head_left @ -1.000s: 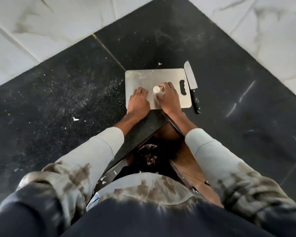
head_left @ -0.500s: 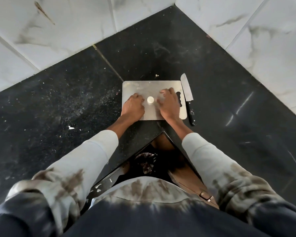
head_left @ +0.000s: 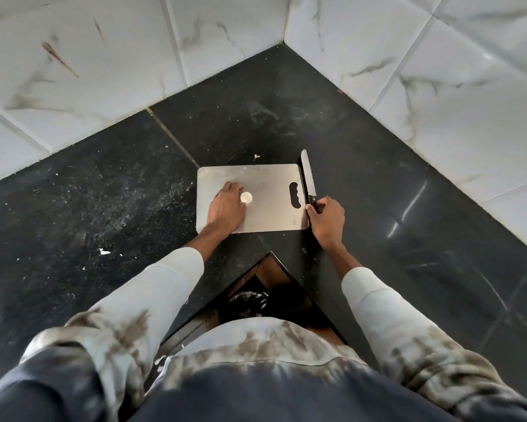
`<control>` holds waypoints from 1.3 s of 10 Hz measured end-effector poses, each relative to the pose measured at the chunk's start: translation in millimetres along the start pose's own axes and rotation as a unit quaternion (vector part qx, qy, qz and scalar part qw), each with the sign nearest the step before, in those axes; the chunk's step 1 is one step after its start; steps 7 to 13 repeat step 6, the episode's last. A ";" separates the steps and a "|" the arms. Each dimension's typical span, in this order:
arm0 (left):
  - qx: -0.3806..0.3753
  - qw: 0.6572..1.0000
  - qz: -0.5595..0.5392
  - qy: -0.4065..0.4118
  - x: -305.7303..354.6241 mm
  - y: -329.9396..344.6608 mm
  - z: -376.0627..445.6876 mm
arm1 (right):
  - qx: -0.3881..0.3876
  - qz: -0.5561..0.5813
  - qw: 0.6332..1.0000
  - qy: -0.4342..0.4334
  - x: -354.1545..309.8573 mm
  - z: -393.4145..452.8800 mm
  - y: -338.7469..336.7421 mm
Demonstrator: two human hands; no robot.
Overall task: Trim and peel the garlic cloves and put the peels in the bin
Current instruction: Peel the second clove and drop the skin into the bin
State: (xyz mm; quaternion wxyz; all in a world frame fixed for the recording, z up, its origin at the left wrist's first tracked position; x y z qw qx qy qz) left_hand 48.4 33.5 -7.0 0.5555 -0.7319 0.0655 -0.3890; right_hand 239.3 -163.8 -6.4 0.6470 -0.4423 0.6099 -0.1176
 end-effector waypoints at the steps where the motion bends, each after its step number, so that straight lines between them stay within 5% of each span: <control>1: 0.005 1.000 -0.010 -0.007 3.6 2.2 0.9 | 0.006 -0.001 1.000 0.003 -0.2 -1.1 -4.9; 13: 0.019 1.000 -0.001 -0.018 15.6 6.1 2.2 | 0.009 -0.061 0.997 -0.036 1.5 -0.3 -23.0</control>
Point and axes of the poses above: each hand's wrist, its own z-axis towards the middle knuckle, its own y-axis out of the palm, x = y × z, the point moved 4 cm from there along z, towards the middle knuckle, and after that the axes turned 4 degrees about z, right-handed, at the moved point
